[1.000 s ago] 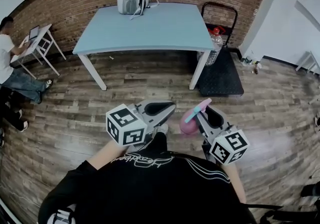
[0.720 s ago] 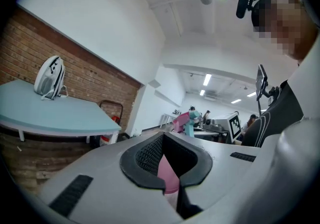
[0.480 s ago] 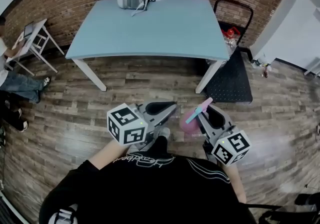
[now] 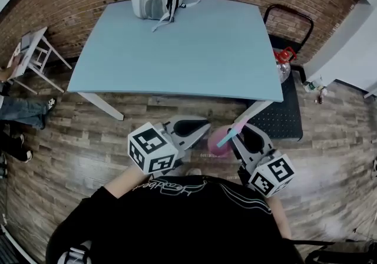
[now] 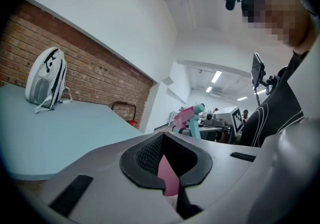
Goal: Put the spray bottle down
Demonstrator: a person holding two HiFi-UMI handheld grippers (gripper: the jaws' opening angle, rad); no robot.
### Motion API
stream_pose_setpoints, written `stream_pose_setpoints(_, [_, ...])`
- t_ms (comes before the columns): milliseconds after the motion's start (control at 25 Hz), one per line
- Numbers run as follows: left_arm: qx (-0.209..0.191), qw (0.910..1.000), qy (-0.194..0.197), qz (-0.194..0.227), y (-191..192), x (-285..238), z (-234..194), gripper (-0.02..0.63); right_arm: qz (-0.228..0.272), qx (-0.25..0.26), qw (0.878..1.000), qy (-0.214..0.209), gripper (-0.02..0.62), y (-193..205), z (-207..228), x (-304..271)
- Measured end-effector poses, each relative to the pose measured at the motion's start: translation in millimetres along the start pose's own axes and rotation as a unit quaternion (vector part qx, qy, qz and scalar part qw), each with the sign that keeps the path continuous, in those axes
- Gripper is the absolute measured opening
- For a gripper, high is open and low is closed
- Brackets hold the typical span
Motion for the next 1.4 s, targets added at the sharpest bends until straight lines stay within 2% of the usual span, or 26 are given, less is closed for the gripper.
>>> stream_pose_setpoints(280, [0.006, 0.9999, 0.000, -0.011, -13.0, -28.6, -47.1, 0.008, 0.006, 0.008, 1.000, 0.014, 0.132, -11.2, 40.4, -36.5])
stream_pose_setpoints(480, [0.001, 0.9999, -0.011, -0.008, -16.9, -42.2, -64.6, 0.008, 0.008, -0.009, 1.000, 0.020, 0.132, -7.6, 62.6, -48.6])
stream_pose_setpoints(880, [0.018, 0.9988, -0.043, -0.011, -19.5, -76.2, -119.4, 0.008, -0.004, -0.022, 1.000, -0.008, 0.133, -2.5, 122.6, -99.9])
stream_pose_setpoints(1120, [0.046, 0.9968, -0.065, -0.004, -24.8, -104.3, -165.1, 0.008, -0.013, -0.022, 0.999, -0.021, 0.132, -8.4, 172.5, -141.2])
stream_pose_setpoints(1400, [0.061, 0.9934, -0.097, 0.006, -32.0, -133.0, -220.6, 0.008, -0.021, -0.025, 0.999, -0.034, 0.132, -13.2, 229.4, -195.0])
Point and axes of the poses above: the fingertips, and each gripper's own axes: x backward along the fingers, z to its right, y out of its underside, the point moved 9 cm from there along x, backward along the fingers, and after that the axes turned 12 degrees about z, right-handed, at the moved point
